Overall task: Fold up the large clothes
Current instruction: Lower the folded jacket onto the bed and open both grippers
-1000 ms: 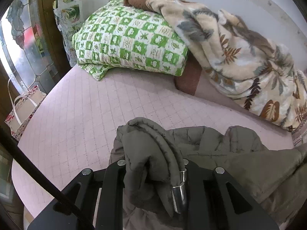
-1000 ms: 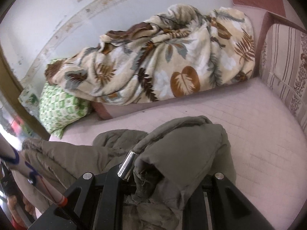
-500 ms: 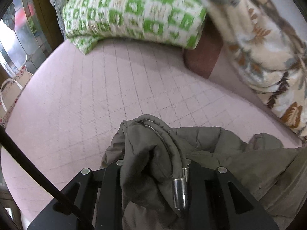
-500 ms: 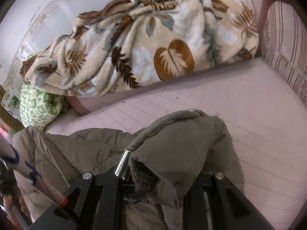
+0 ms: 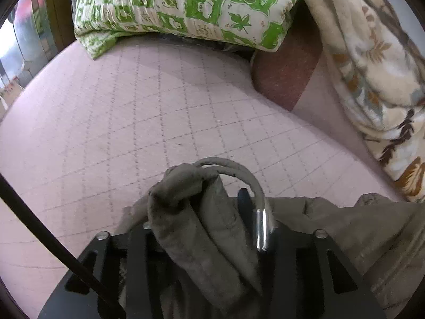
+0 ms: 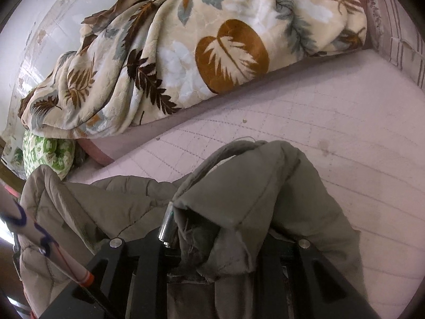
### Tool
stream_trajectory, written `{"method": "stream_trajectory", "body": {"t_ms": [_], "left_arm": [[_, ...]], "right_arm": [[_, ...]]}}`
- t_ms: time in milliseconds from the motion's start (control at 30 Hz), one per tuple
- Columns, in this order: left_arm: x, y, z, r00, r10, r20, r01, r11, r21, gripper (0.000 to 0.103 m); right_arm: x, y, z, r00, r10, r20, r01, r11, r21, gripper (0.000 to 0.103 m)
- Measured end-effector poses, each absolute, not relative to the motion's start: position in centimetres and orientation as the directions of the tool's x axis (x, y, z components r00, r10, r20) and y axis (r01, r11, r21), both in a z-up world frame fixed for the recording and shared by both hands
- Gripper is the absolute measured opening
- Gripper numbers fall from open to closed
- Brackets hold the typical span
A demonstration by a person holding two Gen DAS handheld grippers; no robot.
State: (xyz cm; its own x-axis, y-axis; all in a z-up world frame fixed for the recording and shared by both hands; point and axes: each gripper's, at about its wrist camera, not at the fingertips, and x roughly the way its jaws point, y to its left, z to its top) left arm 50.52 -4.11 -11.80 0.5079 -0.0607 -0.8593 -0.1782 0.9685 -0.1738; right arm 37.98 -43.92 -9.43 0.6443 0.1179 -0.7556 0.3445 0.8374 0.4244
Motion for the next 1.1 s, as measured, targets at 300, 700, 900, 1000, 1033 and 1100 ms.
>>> {"method": "stream_trajectory", "body": {"t_ms": [300,700,900,1000,1033,1100], "left_arm": [[46.9,-1.4,-3.9,0.546,-0.223,-0.808,-0.051,0.953,-0.298,0.064],[28.0,5.1,0.9,0.651,-0.184,-0.737,-0.061,0.954,-0.292,0.077],[23.5,5.1,-5.0,0.625,-0.245,-0.741,-0.034,0.940,-0.340,0.077],[23.7,5.0,-6.3,0.651,-0.170,-0.740,-0.037,0.967,-0.254,0.077],[23.9,4.9,-6.6,0.657,-0.159,-0.737,-0.033,0.970,-0.240,0.077],[24.2,5.1,-7.3,0.660,-0.153,-0.736,-0.026,0.974,-0.226,0.077]], "right_arm": [[38.7,-45.1,-8.6,0.602,0.199,-0.773,0.360,0.797,0.485,0.029],[32.1,-40.5,4.6,0.686,-0.004,-0.727,0.353,0.876,0.329,0.087],[33.6,-29.6,7.3,0.691,0.027,-0.722,0.150,0.972,0.181,0.059],[36.0,-25.1,5.8,0.677,0.024,-0.735,0.102,0.987,0.126,0.059],[36.9,-24.3,4.8,0.669,0.020,-0.743,0.104,0.987,0.121,0.059],[39.2,-23.3,2.3,0.648,-0.027,-0.762,0.140,0.987,0.084,0.059]]}}
